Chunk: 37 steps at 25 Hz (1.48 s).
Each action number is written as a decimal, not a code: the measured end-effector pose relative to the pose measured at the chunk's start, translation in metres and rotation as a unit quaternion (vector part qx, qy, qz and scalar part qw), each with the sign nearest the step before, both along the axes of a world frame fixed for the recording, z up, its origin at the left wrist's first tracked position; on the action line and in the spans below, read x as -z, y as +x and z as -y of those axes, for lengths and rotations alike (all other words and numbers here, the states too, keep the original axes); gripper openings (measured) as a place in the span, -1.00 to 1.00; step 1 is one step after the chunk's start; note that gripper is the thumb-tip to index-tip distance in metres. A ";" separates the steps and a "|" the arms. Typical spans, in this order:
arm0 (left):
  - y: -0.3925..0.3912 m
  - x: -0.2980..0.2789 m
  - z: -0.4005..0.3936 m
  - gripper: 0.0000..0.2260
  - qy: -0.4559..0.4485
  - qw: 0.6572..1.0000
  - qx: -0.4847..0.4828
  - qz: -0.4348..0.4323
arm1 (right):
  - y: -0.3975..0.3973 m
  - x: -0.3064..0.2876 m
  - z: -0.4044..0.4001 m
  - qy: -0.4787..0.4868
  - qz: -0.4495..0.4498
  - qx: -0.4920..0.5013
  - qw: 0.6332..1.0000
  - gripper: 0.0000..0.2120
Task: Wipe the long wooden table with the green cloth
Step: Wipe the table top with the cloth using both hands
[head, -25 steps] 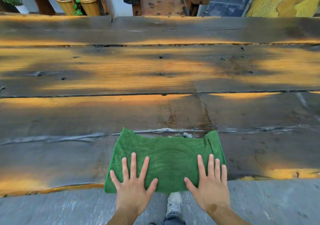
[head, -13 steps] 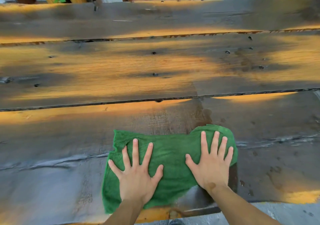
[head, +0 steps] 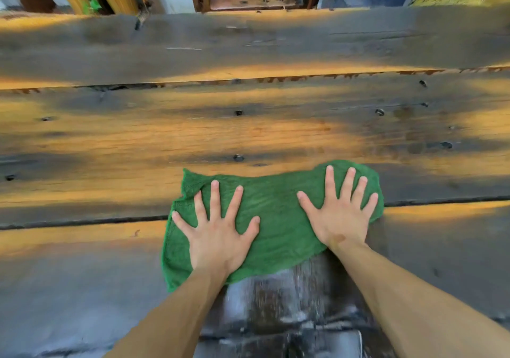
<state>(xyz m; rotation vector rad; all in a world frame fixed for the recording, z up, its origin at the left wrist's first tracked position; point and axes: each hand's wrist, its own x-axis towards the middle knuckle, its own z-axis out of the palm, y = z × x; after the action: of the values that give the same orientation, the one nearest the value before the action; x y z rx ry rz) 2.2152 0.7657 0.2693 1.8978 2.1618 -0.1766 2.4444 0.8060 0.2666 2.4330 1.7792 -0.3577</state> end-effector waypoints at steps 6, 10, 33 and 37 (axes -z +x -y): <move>0.011 0.006 -0.160 -0.36 0.010 1.000 0.003 -0.004 | 0.011 0.003 -0.145 0.008 -0.009 -0.023 1.000 -0.09; 0.016 0.010 -0.249 -0.36 0.019 1.000 -0.016 -0.014 | 0.019 0.005 -0.260 0.022 -0.009 -0.053 0.998 -0.09; 0.006 0.011 -0.624 -0.36 0.075 0.997 -0.023 -0.005 | 0.016 0.012 -0.614 0.083 -0.003 -0.057 0.995 -0.10; 0.012 0.013 -0.615 -0.47 0.184 0.982 -0.031 -0.011 | 0.015 0.010 -0.602 0.083 -0.021 -0.058 0.995 -0.15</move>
<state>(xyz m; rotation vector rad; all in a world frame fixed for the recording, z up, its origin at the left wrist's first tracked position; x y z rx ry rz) 2.2269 1.3811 0.2559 2.0138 2.3981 0.2341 2.4597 1.4085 0.2571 2.4311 2.0339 -0.2605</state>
